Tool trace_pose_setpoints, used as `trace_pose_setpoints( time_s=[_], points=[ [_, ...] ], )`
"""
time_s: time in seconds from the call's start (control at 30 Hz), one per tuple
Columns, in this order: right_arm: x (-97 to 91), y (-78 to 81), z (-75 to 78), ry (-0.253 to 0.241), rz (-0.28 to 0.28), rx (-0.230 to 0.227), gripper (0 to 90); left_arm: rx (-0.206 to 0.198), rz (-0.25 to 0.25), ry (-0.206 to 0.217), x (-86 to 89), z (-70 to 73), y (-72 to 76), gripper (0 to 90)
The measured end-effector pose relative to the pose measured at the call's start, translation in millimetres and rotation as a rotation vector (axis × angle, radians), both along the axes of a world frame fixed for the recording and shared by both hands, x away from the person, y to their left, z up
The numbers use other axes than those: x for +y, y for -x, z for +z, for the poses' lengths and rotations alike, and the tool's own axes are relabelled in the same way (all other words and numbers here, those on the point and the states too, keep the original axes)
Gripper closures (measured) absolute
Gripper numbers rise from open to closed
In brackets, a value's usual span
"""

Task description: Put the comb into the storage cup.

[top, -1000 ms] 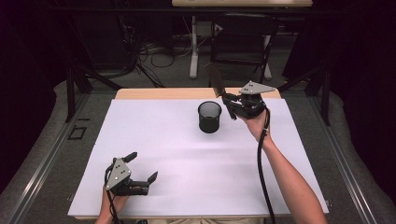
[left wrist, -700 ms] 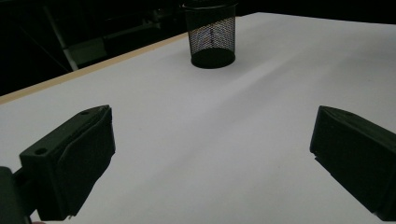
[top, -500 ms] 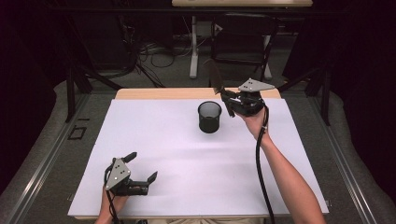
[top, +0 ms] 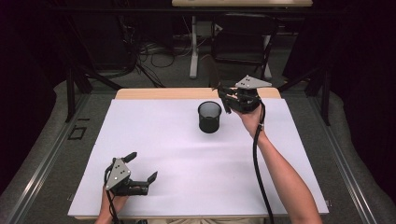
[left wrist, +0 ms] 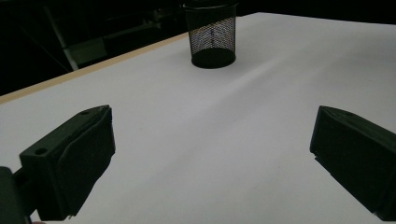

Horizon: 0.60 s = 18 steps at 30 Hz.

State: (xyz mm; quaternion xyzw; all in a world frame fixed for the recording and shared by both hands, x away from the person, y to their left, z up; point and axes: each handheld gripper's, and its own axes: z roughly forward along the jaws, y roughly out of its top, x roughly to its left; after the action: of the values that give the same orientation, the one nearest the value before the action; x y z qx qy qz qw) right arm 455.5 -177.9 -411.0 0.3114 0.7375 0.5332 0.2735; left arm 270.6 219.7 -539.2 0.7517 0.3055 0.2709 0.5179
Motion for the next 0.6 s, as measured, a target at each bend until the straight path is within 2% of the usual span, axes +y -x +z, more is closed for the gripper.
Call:
trace_pose_setpoints(
  time_s=[0.6],
  points=[
    [7.5, -8.4, -4.6, -0.053, -0.012, -0.03, 72.8, 0.001, 0.003, 0.004, 0.7, 0.1, -0.5, 0.0]
  ],
)
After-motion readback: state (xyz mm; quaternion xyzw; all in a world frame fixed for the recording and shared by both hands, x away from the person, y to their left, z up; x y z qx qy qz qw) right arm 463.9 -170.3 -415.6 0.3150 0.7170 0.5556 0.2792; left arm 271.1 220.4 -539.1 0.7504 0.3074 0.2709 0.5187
